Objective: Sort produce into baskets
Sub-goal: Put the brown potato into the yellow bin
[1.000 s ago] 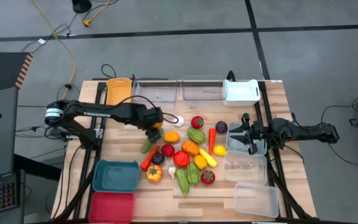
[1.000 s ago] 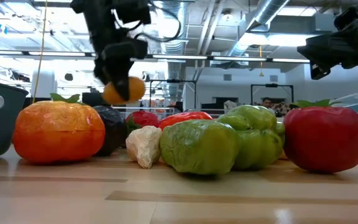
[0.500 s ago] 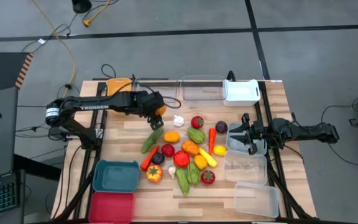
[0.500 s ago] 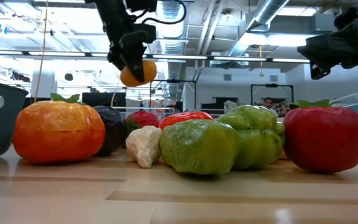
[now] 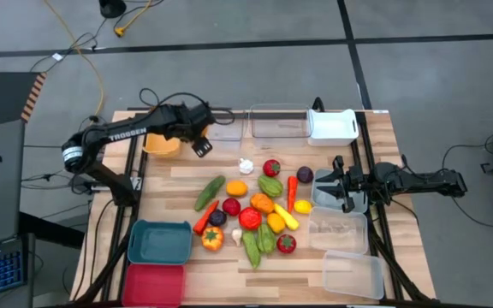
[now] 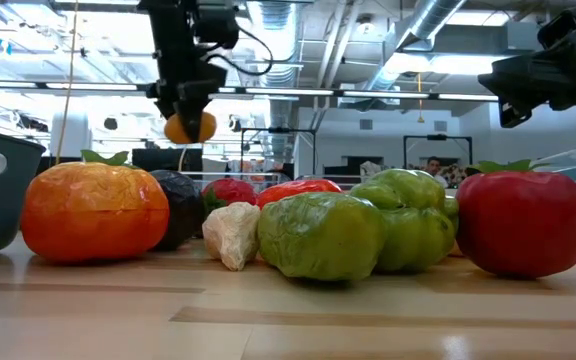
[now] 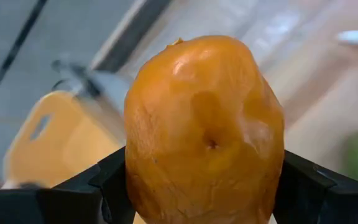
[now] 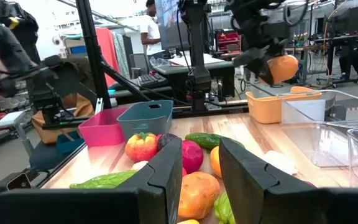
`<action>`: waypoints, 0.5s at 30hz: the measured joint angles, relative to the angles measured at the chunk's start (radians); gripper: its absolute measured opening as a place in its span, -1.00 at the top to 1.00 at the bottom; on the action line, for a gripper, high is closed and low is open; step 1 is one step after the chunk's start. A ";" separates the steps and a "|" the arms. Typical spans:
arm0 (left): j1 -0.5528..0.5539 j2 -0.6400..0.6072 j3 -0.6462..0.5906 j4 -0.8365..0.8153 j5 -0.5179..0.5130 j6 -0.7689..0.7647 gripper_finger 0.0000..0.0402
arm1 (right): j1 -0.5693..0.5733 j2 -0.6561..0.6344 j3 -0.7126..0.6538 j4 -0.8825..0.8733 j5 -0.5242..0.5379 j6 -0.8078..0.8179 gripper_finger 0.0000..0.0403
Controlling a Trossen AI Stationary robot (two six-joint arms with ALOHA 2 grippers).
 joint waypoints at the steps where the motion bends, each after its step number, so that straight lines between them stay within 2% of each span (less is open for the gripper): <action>1: 0.017 0.000 0.000 -0.011 -0.015 0.000 -0.32 | 0.000 0.000 0.000 0.000 0.000 0.000 0.33; 9: 0.147 0.000 0.000 -0.119 -0.169 -0.037 -0.32 | 0.000 0.000 0.000 0.000 0.000 0.000 0.33; 15: 0.252 0.000 0.000 -0.151 -0.183 -0.091 -0.32 | 0.000 0.000 0.000 0.000 0.000 0.000 0.33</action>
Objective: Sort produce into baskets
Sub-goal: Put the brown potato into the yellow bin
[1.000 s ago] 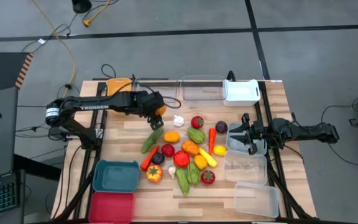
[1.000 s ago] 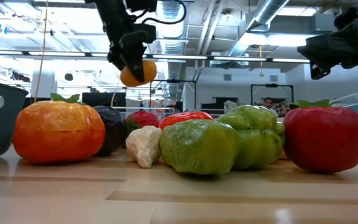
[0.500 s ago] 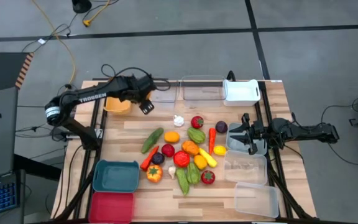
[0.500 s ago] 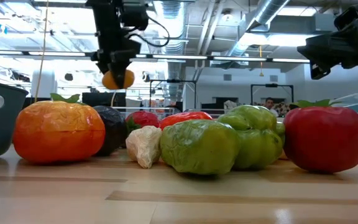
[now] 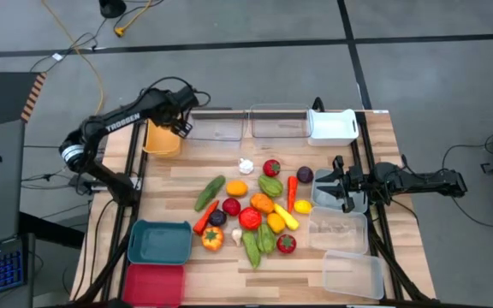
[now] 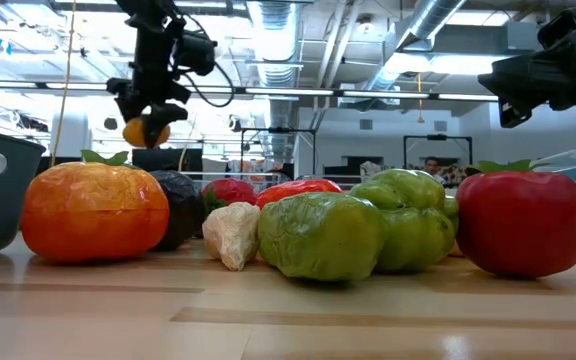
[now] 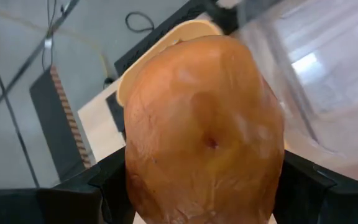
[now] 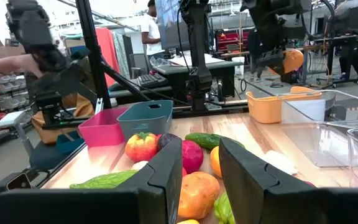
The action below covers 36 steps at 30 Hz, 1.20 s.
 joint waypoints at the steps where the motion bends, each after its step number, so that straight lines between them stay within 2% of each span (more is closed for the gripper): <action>1: 0.016 0.000 0.000 0.001 0.002 -0.008 -0.32 | 0.000 0.000 0.000 0.000 0.000 0.000 0.33; 5: 0.058 0.000 0.000 0.001 0.006 -0.028 -0.32 | 0.000 0.000 0.000 0.000 0.000 0.000 0.33; 11: 0.086 0.000 0.000 0.010 0.072 -0.012 -0.36 | 0.000 0.000 0.000 0.000 0.000 0.000 0.33; 24: 0.096 0.000 0.000 0.010 0.073 -0.016 -0.39 | 0.000 0.000 0.000 0.000 0.000 0.000 0.33; 36: 0.096 0.000 0.000 0.010 0.073 -0.016 -0.65 | 0.000 0.000 0.000 0.000 0.000 0.000 0.33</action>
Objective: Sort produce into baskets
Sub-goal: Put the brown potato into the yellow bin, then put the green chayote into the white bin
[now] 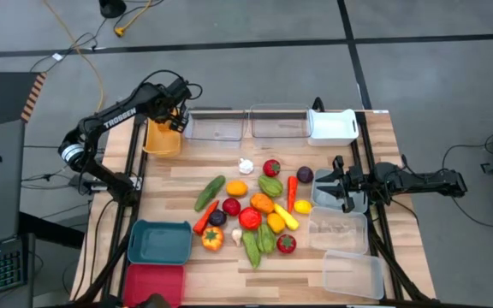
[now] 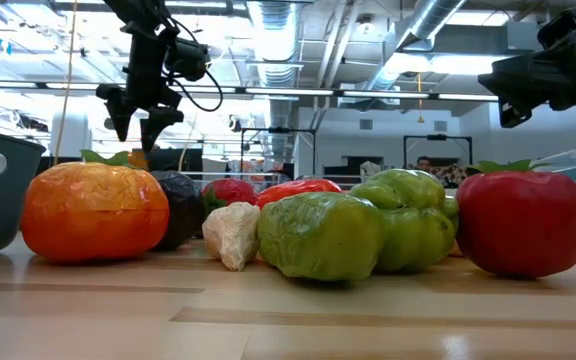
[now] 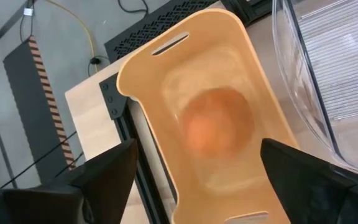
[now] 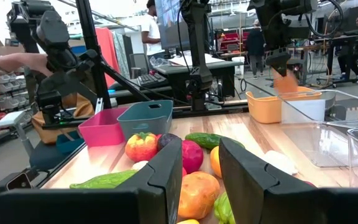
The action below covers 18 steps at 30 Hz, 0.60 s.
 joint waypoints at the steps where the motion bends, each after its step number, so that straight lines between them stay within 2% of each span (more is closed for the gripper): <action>1: 0.000 0.000 0.000 0.000 0.000 0.000 -0.67 | 0.000 0.000 0.000 0.000 0.000 0.000 0.33; 10: 0.000 0.000 0.000 0.015 0.000 -0.018 -0.69 | 0.000 0.000 0.005 0.047 0.000 0.000 0.29; 13: -0.003 -0.009 0.000 0.045 -0.001 0.000 -0.69 | 0.000 0.001 0.022 0.063 0.000 0.022 0.18; 18: -0.003 -0.049 0.000 0.103 -0.008 0.030 -0.69 | 0.000 0.000 0.050 0.093 0.001 0.026 -0.16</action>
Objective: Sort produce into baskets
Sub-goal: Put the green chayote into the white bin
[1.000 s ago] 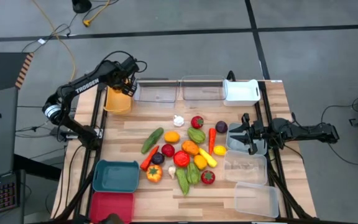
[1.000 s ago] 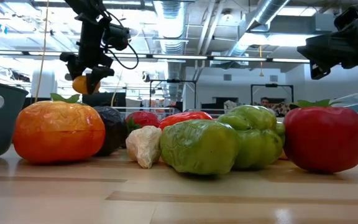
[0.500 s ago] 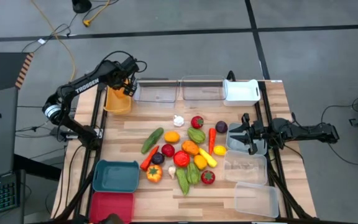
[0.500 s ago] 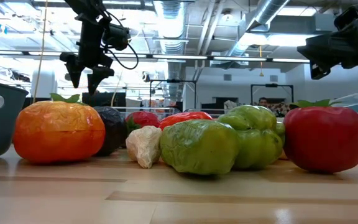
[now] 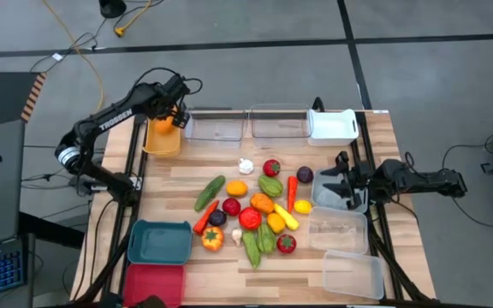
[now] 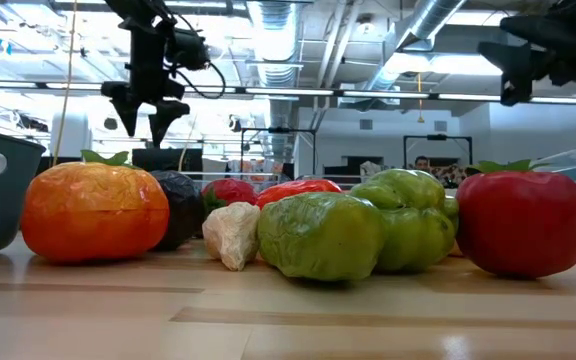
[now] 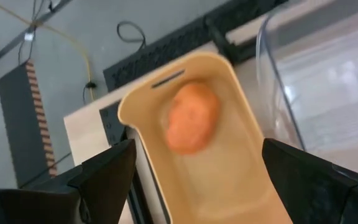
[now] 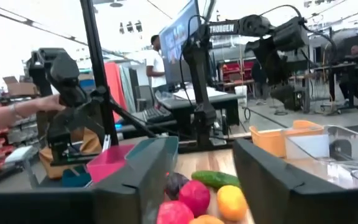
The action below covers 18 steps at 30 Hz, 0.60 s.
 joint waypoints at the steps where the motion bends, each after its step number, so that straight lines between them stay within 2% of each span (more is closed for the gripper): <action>1: 0.000 -0.009 0.000 0.010 0.000 0.002 -0.69 | 0.000 0.000 0.003 0.000 0.001 0.001 -0.22; 5: 0.000 -0.048 0.000 0.024 0.003 0.004 -0.69 | 0.000 0.000 0.012 0.004 0.022 0.002 -0.44; 9: -0.002 -0.084 0.000 0.024 0.015 0.004 -0.69 | 0.000 0.000 0.012 0.002 0.027 0.019 -0.57; 18: -0.040 -0.129 0.000 0.029 0.015 0.035 -0.69 | -0.001 0.000 0.013 0.002 0.029 0.036 -0.62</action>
